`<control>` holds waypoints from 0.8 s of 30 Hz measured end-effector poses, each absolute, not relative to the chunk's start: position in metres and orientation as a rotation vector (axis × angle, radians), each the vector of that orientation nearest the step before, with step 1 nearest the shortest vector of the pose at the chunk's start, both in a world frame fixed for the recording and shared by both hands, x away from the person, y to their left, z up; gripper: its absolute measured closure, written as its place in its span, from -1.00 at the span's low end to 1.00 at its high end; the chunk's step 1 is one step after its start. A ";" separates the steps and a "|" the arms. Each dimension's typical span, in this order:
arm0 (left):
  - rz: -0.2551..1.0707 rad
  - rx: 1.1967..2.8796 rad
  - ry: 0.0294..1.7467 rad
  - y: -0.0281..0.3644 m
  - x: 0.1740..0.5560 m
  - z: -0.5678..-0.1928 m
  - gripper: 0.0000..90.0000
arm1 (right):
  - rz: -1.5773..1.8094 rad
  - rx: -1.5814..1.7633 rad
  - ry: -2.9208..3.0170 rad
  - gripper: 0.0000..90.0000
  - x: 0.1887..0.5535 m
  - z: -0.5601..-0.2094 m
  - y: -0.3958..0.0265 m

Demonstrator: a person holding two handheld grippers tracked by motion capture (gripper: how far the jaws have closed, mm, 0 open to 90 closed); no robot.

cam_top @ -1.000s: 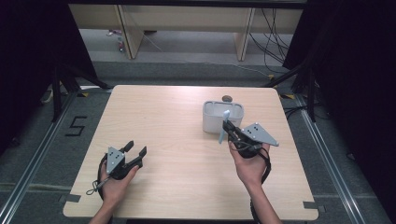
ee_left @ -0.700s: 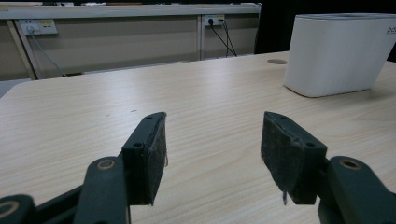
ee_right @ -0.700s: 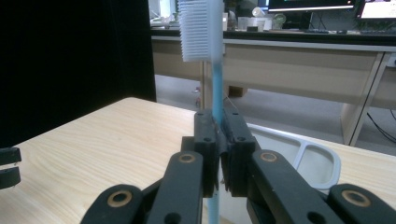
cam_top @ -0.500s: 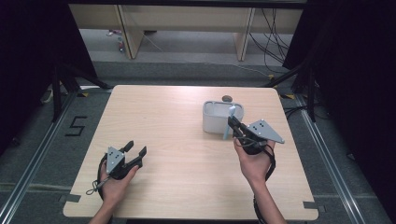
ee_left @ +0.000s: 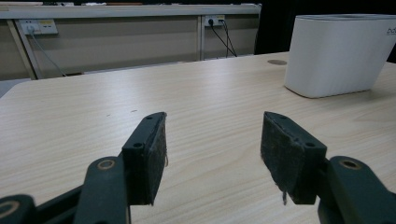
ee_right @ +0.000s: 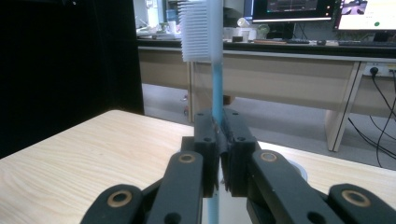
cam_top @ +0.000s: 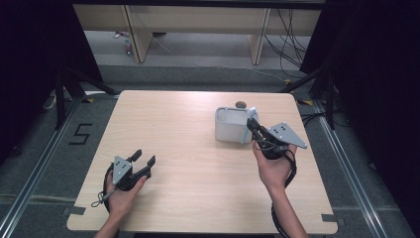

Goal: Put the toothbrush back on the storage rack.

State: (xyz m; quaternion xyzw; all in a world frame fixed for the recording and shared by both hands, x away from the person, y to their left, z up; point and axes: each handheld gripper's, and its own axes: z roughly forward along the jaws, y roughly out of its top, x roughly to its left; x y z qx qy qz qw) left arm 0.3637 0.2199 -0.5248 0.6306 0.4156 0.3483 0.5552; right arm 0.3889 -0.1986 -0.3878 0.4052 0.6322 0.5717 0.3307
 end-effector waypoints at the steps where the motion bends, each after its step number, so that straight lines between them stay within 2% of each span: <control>1: 0.823 1.489 0.981 0.220 0.364 -0.525 -0.11 | 1.486 1.055 1.648 0.91 0.390 -0.387 -0.200; 24: 0.823 1.502 0.997 0.221 0.362 -0.524 -0.11 | 1.476 1.054 1.571 0.91 0.401 -0.375 -0.211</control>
